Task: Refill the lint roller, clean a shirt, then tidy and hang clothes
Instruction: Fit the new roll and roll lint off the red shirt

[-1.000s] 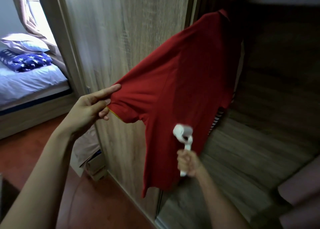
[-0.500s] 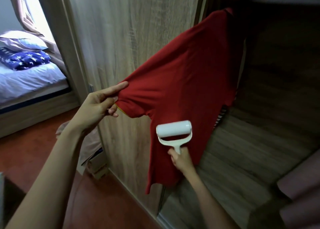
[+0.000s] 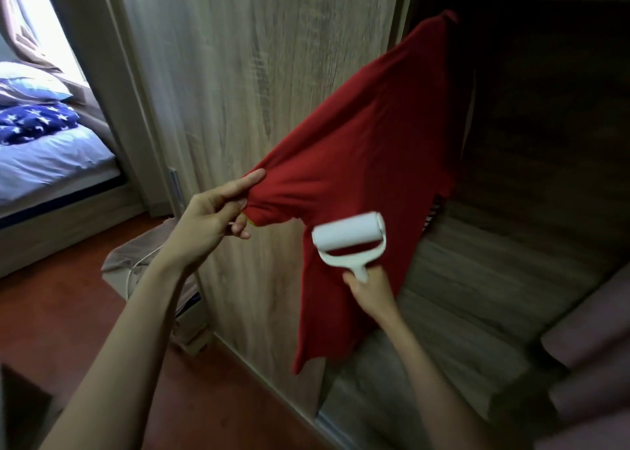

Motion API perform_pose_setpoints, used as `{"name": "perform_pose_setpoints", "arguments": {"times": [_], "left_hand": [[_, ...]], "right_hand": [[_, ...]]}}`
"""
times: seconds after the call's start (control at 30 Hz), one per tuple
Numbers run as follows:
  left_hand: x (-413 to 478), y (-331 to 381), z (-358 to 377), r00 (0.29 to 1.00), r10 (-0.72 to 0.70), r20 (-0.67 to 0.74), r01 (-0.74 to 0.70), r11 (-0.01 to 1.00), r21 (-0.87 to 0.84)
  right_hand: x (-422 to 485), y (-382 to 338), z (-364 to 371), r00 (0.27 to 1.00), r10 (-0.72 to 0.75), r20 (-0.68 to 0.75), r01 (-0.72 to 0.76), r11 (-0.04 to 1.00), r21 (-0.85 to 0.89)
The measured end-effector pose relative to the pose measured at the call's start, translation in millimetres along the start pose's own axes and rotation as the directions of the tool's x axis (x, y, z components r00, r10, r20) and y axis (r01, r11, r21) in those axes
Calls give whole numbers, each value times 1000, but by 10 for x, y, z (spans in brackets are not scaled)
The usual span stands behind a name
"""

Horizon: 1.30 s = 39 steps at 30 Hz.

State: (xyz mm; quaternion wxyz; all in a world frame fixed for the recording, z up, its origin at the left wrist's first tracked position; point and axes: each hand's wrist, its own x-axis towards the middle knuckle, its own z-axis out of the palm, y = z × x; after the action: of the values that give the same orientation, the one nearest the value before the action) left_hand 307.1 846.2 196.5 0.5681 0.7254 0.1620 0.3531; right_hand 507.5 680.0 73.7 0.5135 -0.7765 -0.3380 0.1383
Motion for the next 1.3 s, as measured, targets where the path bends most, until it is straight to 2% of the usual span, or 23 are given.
{"name": "perform_pose_setpoints", "arguments": {"times": [0.1, 0.17, 0.27, 0.57, 0.83, 1.0, 1.13, 1.3], "left_hand": [[-90, -82, 123, 999, 42, -20, -42, 999, -15], [-199, -207, 255, 993, 117, -22, -117, 993, 3], [-354, -467, 489, 976, 217, 33, -219, 975, 42], [-385, -1124, 1278, 961, 94, 261, -109, 993, 43], [-378, -1546, 1763, 898, 41, 438, -103, 988, 118], [-572, -1701, 1872, 845, -66, 532, 41, 997, 59], [-781, -1627, 1942, 831, -29, 556, 9, 999, 37], [-1362, -1318, 2311, 749, 53, 661, -73, 997, 4]], "right_hand": [[-210, 319, -35, 975, 218, 38, -221, 952, 210], [-283, 428, -134, 954, 298, 12, -283, 891, 354], [-400, 527, -336, 931, 361, -60, -297, 841, 452], [-764, 766, -648, 836, 521, -171, -408, 799, 441], [-1038, 972, -838, 740, 613, -276, -462, 762, 455], [-1350, 1042, -913, 686, 635, -356, -454, 756, 472], [-1785, 1070, -969, 656, 656, -373, -430, 731, 529], [-2796, 1020, -1125, 515, 707, -485, -347, 689, 636]]}}
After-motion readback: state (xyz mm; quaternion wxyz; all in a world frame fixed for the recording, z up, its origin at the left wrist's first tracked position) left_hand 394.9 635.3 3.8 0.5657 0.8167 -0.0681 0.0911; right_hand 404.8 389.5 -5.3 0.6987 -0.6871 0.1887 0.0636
